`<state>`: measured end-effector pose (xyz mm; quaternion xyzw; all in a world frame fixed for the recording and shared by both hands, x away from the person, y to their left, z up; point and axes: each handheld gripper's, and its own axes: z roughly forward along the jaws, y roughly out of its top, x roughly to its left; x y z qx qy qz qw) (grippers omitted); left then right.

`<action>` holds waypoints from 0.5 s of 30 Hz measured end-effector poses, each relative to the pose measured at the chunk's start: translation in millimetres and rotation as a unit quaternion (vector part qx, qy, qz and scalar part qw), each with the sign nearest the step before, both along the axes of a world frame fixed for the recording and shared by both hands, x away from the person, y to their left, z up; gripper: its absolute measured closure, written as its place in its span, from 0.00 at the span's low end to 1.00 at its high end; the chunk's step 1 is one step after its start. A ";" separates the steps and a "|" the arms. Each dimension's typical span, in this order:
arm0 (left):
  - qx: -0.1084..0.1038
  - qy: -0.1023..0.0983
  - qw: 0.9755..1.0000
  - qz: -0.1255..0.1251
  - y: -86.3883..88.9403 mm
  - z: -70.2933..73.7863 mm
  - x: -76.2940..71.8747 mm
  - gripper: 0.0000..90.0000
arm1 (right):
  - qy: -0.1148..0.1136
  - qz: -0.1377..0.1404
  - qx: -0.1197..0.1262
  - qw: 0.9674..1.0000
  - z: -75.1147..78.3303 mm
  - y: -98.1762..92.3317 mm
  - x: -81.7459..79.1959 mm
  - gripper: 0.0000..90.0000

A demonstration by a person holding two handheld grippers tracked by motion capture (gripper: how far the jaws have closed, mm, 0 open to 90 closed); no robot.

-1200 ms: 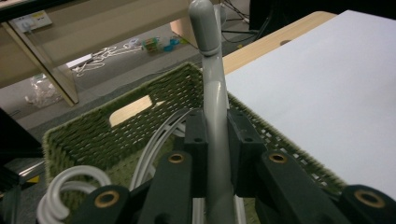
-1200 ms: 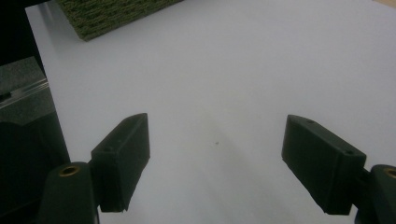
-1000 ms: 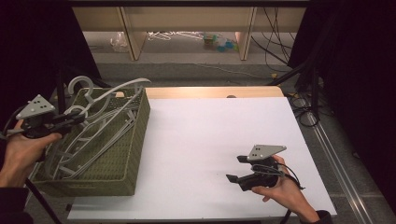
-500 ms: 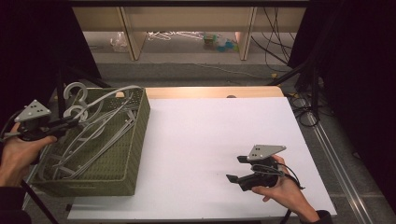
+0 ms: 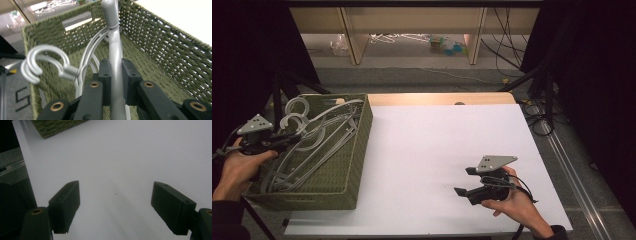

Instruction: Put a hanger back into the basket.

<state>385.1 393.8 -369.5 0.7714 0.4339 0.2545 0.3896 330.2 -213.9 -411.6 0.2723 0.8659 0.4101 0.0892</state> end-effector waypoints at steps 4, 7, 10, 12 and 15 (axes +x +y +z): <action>0.000 0.015 1.000 -0.007 -1.5 -11.4 5.9 0.88 | 0.000 0.000 -0.001 1.000 -0.3 0.0 -0.1 0.27; 0.005 0.028 1.000 -0.009 -8.7 -19.3 11.8 0.88 | 0.001 0.001 0.000 1.000 0.2 -0.3 0.1 0.27; 0.017 0.028 0.999 -0.018 -6.8 -22.9 16.1 0.88 | 0.001 0.001 -0.001 1.000 0.1 -1.0 0.1 0.27; 0.005 0.031 0.999 -0.009 -3.8 -26.1 15.1 0.88 | 0.001 0.001 -0.001 1.000 -0.2 -1.3 0.6 0.27; 0.002 0.039 0.999 -0.002 -1.1 -31.3 15.6 0.87 | 0.002 0.000 -0.002 1.000 0.1 -0.8 0.0 0.27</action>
